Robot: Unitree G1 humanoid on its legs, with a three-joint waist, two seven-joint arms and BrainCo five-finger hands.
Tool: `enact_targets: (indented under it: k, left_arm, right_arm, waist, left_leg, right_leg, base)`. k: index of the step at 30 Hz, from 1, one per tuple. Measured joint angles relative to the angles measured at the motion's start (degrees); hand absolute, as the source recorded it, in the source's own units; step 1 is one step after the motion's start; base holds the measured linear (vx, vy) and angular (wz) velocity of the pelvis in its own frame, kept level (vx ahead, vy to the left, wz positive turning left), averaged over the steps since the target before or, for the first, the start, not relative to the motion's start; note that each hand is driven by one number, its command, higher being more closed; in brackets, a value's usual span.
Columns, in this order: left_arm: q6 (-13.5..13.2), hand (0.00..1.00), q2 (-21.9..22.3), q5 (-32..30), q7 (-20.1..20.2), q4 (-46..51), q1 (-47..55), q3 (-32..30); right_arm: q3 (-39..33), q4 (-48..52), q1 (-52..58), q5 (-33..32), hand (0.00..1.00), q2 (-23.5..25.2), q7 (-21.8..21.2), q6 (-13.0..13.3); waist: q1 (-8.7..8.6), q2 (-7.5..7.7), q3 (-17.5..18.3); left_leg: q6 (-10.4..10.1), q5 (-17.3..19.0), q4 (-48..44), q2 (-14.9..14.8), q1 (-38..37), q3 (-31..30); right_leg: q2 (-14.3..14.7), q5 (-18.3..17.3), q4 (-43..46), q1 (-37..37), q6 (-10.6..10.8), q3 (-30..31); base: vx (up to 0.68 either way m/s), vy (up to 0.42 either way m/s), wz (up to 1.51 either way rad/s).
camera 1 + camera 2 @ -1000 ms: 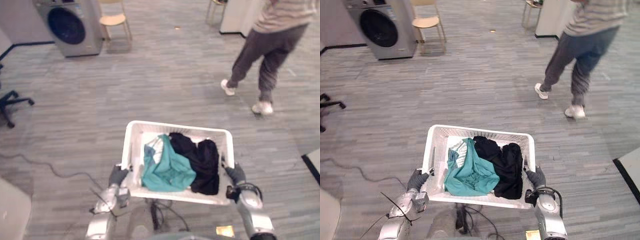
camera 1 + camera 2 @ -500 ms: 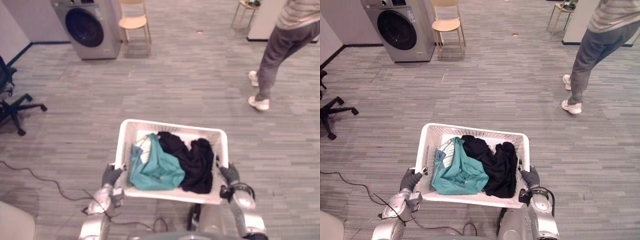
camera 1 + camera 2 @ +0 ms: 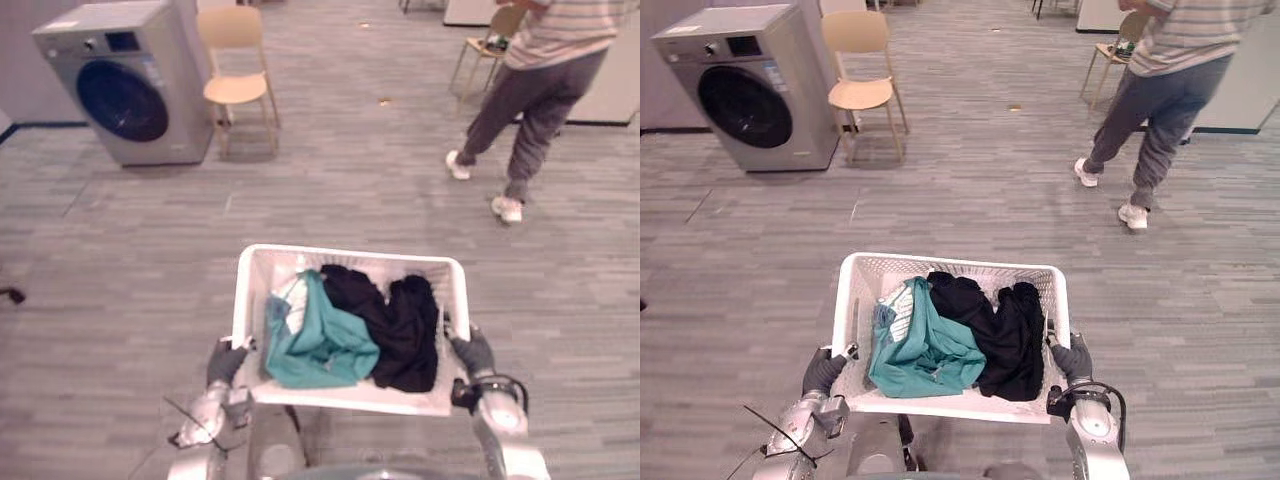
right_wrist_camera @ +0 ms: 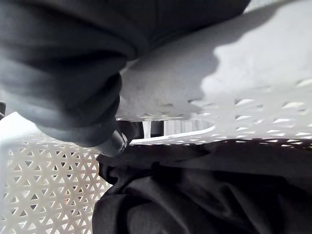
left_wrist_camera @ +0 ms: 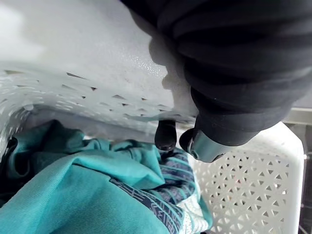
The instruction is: Pick up the laundry basket with both hands and put the clothes into the washing machine.
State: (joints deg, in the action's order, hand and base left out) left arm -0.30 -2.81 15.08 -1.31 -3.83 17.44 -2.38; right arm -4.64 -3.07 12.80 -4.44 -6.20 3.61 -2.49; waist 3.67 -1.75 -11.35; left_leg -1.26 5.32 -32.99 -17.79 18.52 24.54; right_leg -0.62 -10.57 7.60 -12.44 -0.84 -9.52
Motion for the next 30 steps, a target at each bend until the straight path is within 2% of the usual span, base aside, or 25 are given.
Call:
enact_targets:
  k: [1,2,3,4,5,6,7,8,9,11,13,14,16,17,18,19,21,22,23,24,25,26,28,29,30]
  left_arm:
    - [-0.04,1.00,0.64,-0.01,-0.01,0.09,-0.23,0.39]
    - [-0.05,1.00,0.57,-0.01,-0.18,0.15,-0.32,0.68]
    - [0.00,1.00,0.18,-0.01,-0.42,-0.22,-0.37,0.53]
    - [0.48,1.00,0.17,-0.05,-0.60,-1.54,-0.74,0.42]
    - [0.72,1.00,0.09,-0.07,-0.60,-1.53,-0.55,0.68]
    - [0.81,1.00,-0.49,-0.07,-0.60,-1.54,-0.29,0.77]
    - [1.21,1.00,-1.51,-0.05,-1.25,-1.56,-0.36,0.67]
    - [1.62,1.00,-1.73,-0.04,-1.60,-1.57,-0.34,0.92]
    - [2.51,1.00,-2.02,-0.05,-2.49,-1.56,0.10,1.15]
    - [2.48,1.00,-2.29,-0.05,-2.50,-1.35,0.09,1.63]
    - [1.76,1.00,-2.79,0.03,-2.55,0.07,-0.94,1.69]
    - [1.63,1.00,-3.00,0.03,-2.54,0.14,-1.65,1.71]
    - [1.58,1.00,-4.27,0.06,-2.51,1.05,-3.49,1.69]
    - [1.45,1.00,-4.29,0.08,-2.51,1.16,-3.47,1.84]
    - [1.62,1.00,-3.00,0.04,-2.59,0.58,-3.23,2.05]
    - [1.72,1.00,-2.70,0.00,-2.56,0.58,-3.03,2.20]
    - [1.73,1.00,-1.44,-0.01,-2.53,0.56,-3.04,2.76]
    - [1.61,1.00,-0.41,-0.01,-2.52,0.59,-3.00,2.18]
    - [1.60,1.00,-0.22,0.01,-2.45,0.66,-2.59,1.99]
    - [1.62,1.00,-0.19,0.01,-2.21,0.69,-2.46,2.34]
    - [1.62,1.00,-0.26,0.00,-2.07,0.68,-2.32,2.34]
    - [1.62,1.00,-0.56,0.00,-1.75,0.55,-2.18,2.32]
    - [1.03,1.00,-0.78,0.03,-1.39,0.57,-2.39,2.23]
    - [0.77,1.00,-0.74,0.06,-1.36,0.54,-2.55,2.23]
    - [0.15,1.00,-0.42,0.08,-1.34,0.47,-2.59,2.32]
  right_arm:
    - [-0.36,-0.08,0.06,0.08,1.00,-0.61,0.06,0.68]
    - [-0.68,-0.78,-0.12,0.10,1.00,-0.92,0.15,1.29]
    - [-0.82,-1.58,-0.37,0.11,1.00,-0.32,0.16,1.25]
    - [-1.12,-3.48,-0.61,0.59,1.00,0.61,-0.06,1.21]
    - [-1.12,-4.12,-0.56,0.65,1.00,0.62,-0.14,1.20]
    - [-1.36,-4.93,-0.63,0.64,1.00,0.67,-0.30,1.39]
    - [-1.37,-6.25,-1.39,0.67,1.00,2.00,-0.43,1.38]
    - [-1.38,-7.34,-1.77,0.77,1.00,2.52,-0.49,1.33]
    - [-1.04,-7.96,-1.63,1.22,1.00,2.53,-0.63,0.96]
    - [-1.13,-7.66,-1.45,1.21,1.00,2.54,-0.52,1.04]
    - [-1.35,-4.86,-1.51,1.17,1.00,2.92,-0.07,1.08]
    - [-1.63,-4.17,-1.53,1.15,1.00,3.20,0.02,1.16]
    - [-1.74,-2.18,-1.86,0.99,1.00,3.92,0.62,1.21]
    - [-1.20,-1.78,-1.58,0.95,1.00,3.78,0.87,1.28]
    - [-1.18,-1.82,-0.86,0.69,1.00,2.63,1.37,1.09]
    - [-1.31,-1.67,-0.33,0.64,1.00,2.32,1.38,1.07]
    - [-1.67,1.07,1.11,0.48,1.00,0.93,1.30,1.08]
    - [-1.63,2.30,1.37,0.46,1.00,0.72,1.28,1.07]
    - [-1.38,2.57,1.69,0.34,1.00,0.63,1.33,1.09]
    - [-1.43,2.58,2.54,-0.27,1.00,0.61,1.59,1.08]
    - [-1.40,2.59,2.89,-0.92,1.00,0.61,1.70,1.09]
    - [-1.33,2.59,3.32,-1.83,1.00,0.61,1.70,1.11]
    - [-1.31,2.58,2.81,-2.21,1.00,0.58,1.69,1.37]
    - [-1.41,2.40,2.43,-2.23,1.00,0.47,1.69,1.63]
    - [-1.37,1.67,2.11,-2.40,1.00,-0.23,1.65,2.15]
  waist:
    - [0.07,-1.10,0.90]
    - [0.35,-1.01,1.18]
    - [0.32,0.13,1.51]
    - [-0.60,2.24,2.58]
    - [-1.24,3.01,3.11]
    - [-2.00,5.19,3.39]
    - [-2.95,7.43,3.01]
    - [-3.15,7.55,2.62]
    - [-2.99,5.07,1.07]
    - [-3.02,2.93,0.78]
    - [-4.62,0.49,0.76]
    - [-4.83,0.41,0.74]
    - [-4.59,2.12,1.20]
    - [-4.82,2.71,1.35]
    - [-5.89,2.42,1.93]
    - [-6.05,2.46,2.47]
    - [-5.78,-0.24,3.04]
    - [-5.64,-1.94,2.89]
    - [-5.14,-2.38,2.58]
    - [-4.36,-3.14,2.38]
    - [-4.25,-3.01,2.24]
    - [-4.34,-2.21,1.84]
    - [-3.15,-0.06,1.89]
    - [-2.80,0.33,1.68]
    - [-2.62,0.17,1.94]
  left_leg:
    - [-3.78,-2.88,16.74,2.21,-0.95,-0.21]
    - [-2.57,-8.50,19.10,3.56,-0.84,-1.49]
    - [-0.33,-10.23,16.54,5.07,-0.89,-2.02]
    - [4.72,-5.88,10.25,7.77,0.11,-3.52]
    - [5.15,-3.08,8.34,9.01,0.10,-3.73]
    - [5.40,1.39,6.23,11.51,-1.40,-3.31]
    - [5.74,5.17,5.49,14.14,-4.64,-2.62]
    - [5.69,6.78,4.92,14.64,-6.75,-2.78]
    - [5.24,9.47,6.82,14.56,-15.93,-3.41]
    - [5.07,9.67,10.85,14.57,-21.66,-3.56]
    - [3.72,10.38,16.12,14.09,-28.77,-4.63]
    - [2.75,11.01,16.75,13.81,-30.16,-4.73]
    - [-1.08,15.01,17.32,13.09,-35.19,-4.17]
    - [-2.08,16.19,17.19,12.97,-37.10,-4.67]
    - [-2.65,17.67,13.65,11.38,-40.64,-7.38]
    - [-2.16,17.17,9.48,10.22,-40.08,-7.94]
    - [-0.58,10.42,-7.83,3.79,-35.18,-8.59]
    - [-0.86,-3.69,-19.02,-0.42,-30.08,-10.52]
    - [-1.75,-13.61,-26.27,-2.99,-26.13,-12.79]
    - [-2.26,-12.01,-36.24,-4.89,-20.44,-15.17]
    - [-1.99,-9.84,-39.54,-5.08,-17.75,-15.87]
    - [-0.38,-5.20,-40.65,-5.15,-13.54,-14.87]
    - [1.06,1.02,-27.10,-5.84,-10.03,-5.71]
    - [0.67,1.57,-20.20,-5.61,-10.31,-3.44]
    - [0.15,1.11,-3.67,-3.09,-11.02,-2.14]
  right_leg:
    - [-0.56,-2.01,-1.34,-2.61,1.95,0.59]
    - [-1.96,-5.26,-0.64,-5.20,3.90,1.94]
    - [-3.39,-6.78,0.87,-6.04,4.91,2.65]
    - [-7.15,-7.68,9.94,-3.96,5.59,2.29]
    - [-8.95,-7.13,17.11,-1.38,5.45,2.54]
    - [-13.21,-1.65,34.08,5.47,6.94,3.21]
    - [-17.47,7.64,50.62,12.48,8.71,3.98]
    - [-17.92,7.71,58.04,15.70,8.29,4.46]
    - [-17.35,3.24,65.90,21.14,3.92,2.52]
    - [-17.35,-0.20,62.14,24.84,1.93,-1.25]
    - [-17.23,-2.43,42.12,31.09,1.50,-9.35]
    - [-16.80,-1.49,35.08,31.89,1.63,-10.96]
    - [-12.41,6.06,6.31,32.74,2.57,-10.54]
    - [-12.05,6.01,5.12,32.92,2.67,-8.94]
    - [-11.21,11.35,14.33,33.56,1.74,-4.82]
    - [-11.45,11.50,18.42,33.95,1.50,-4.37]
    - [-9.87,6.70,26.05,32.75,-0.26,-5.78]
    - [-7.23,3.14,27.10,30.13,-1.13,-5.63]
    - [-5.23,1.06,26.12,27.08,-1.99,-5.68]
    - [-3.24,-0.68,23.86,22.10,-2.79,-5.89]
    - [-2.72,-1.03,22.39,19.43,-2.70,-5.92]
    - [-2.24,-1.17,17.75,14.02,-2.62,-6.14]
    - [-2.73,-0.53,10.32,7.00,-1.62,-4.77]
    - [-2.93,-0.37,8.86,5.50,-1.35,-4.39]
    - [-3.19,-0.42,7.83,3.67,-1.01,-4.19]
  base:
    - [0.86,0.237,-0.48]
    - [0.86,0.284,-0.49]
    - [1.01,0.381,-0.16]
    - [0.67,0.264,0.19]
    - [1.03,0.403,0.47]
    - [0.69,0.273,0.46]
    - [0.99,0.345,0.41]
    - [0.90,0.192,0.21]
    - [0.89,0.145,0.04]
    - [0.66,0.068,0.02]
    - [0.71,0.023,0.36]
    - [0.71,-0.059,0.49]
    - [0.81,-0.151,0.43]
    - [0.93,-0.233,0.70]
    - [0.64,-0.191,0.64]
    - [0.92,-0.322,0.62]
    - [0.70,-0.271,0.06]
    - [0.69,-0.208,-0.32]
    - [0.82,-0.201,-0.47]
    - [0.55,-0.089,-0.38]
    - [0.67,-0.090,-0.26]
    - [0.65,-0.072,-0.13]
    - [0.69,-0.051,-0.27]
    - [0.58,0.002,-0.45]
    - [0.34,0.013,-0.31]
